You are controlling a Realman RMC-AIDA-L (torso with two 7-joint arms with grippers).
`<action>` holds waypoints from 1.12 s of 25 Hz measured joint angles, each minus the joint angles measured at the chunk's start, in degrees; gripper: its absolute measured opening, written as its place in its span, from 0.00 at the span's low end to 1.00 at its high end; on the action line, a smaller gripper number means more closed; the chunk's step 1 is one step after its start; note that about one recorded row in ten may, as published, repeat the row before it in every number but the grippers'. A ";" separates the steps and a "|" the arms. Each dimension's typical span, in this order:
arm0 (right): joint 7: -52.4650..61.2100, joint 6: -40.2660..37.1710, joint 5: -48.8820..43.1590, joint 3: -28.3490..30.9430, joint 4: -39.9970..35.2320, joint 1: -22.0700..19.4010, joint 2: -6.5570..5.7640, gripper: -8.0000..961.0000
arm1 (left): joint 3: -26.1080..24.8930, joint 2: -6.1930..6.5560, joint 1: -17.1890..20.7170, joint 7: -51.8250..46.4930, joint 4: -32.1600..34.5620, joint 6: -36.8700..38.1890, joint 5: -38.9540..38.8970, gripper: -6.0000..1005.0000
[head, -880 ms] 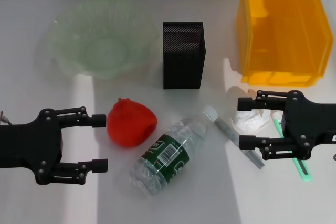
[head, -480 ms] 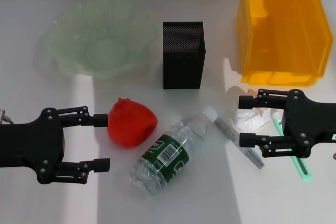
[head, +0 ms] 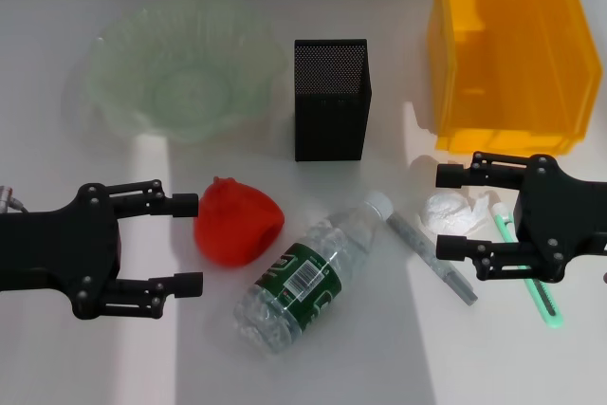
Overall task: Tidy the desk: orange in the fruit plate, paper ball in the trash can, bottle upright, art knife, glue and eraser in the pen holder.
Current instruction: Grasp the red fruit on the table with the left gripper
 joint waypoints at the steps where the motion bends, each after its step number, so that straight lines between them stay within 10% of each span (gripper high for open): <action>1: -0.29 -0.09 0.46 0.03 0.06 -0.20 0.00 0.80 | 0.00 0.00 -0.14 -0.12 0.00 -0.01 0.00 0.80; 28: -0.84 -1.36 2.55 0.04 -0.18 -0.92 0.02 0.80 | -0.45 -0.24 -1.85 -3.03 0.65 -0.28 0.00 0.80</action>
